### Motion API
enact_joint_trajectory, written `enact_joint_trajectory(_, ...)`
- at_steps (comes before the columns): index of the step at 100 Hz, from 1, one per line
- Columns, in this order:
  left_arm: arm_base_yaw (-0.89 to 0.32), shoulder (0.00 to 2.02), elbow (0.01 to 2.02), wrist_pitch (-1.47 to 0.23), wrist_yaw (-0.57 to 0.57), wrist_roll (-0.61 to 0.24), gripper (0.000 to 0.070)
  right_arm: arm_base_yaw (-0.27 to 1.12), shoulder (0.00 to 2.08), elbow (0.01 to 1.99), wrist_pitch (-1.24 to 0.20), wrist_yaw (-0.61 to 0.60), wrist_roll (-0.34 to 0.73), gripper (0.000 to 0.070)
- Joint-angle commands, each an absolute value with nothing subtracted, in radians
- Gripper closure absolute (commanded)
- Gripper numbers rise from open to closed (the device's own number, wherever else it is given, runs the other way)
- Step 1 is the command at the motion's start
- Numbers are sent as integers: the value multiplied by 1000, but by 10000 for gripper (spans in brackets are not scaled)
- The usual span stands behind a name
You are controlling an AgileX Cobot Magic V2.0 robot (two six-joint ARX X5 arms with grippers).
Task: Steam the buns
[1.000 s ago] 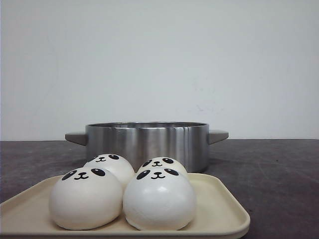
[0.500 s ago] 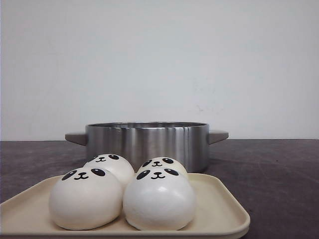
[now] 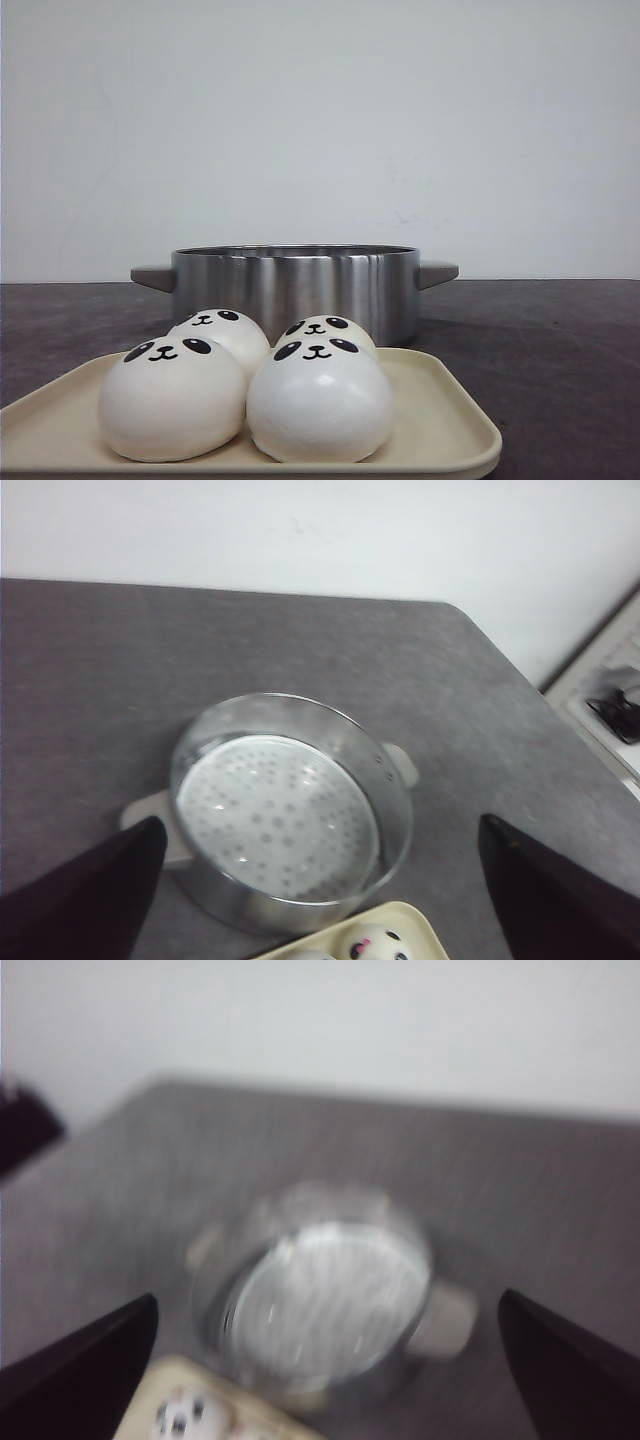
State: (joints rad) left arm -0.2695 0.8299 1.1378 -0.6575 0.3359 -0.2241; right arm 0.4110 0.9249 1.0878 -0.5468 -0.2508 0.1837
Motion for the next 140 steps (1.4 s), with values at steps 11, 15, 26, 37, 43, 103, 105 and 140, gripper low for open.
enact_joint_trajectory(11, -311, 844, 1159, -684, 306, -228, 102, 642, 1119, 1106, -591, -122, 328, 0)
enact_joint_trajectory(15, -319, 844, 1159, -691, 306, -229, 102, 666, 1170, 1110, -611, -119, 360, 0)
enact_joint_trajectory(26, -339, 843, 1159, -704, 307, -229, 102, 697, 1307, 1114, -648, -148, 424, 0)
enact_joint_trajectory(37, -351, 842, 1159, -726, 307, -229, 102, 725, 1431, 1114, -664, -164, 465, 17)
enact_joint_trajectory(43, -356, 842, 1159, -739, 307, -228, 102, 731, 1485, 1114, -659, -165, 466, 65)
enact_joint_trajectory(103, -413, 843, 1159, -738, 303, -225, 104, 742, 1757, 1114, -516, -143, 527, 99)
enact_joint_trajectory(105, -414, 843, 1159, -738, 303, -225, 104, 742, 1760, 1114, -516, -139, 531, 102)
enact_joint_trajectory(140, -427, 843, 1159, -741, 284, -221, 104, 742, 1792, 1114, -538, -130, 544, 698)
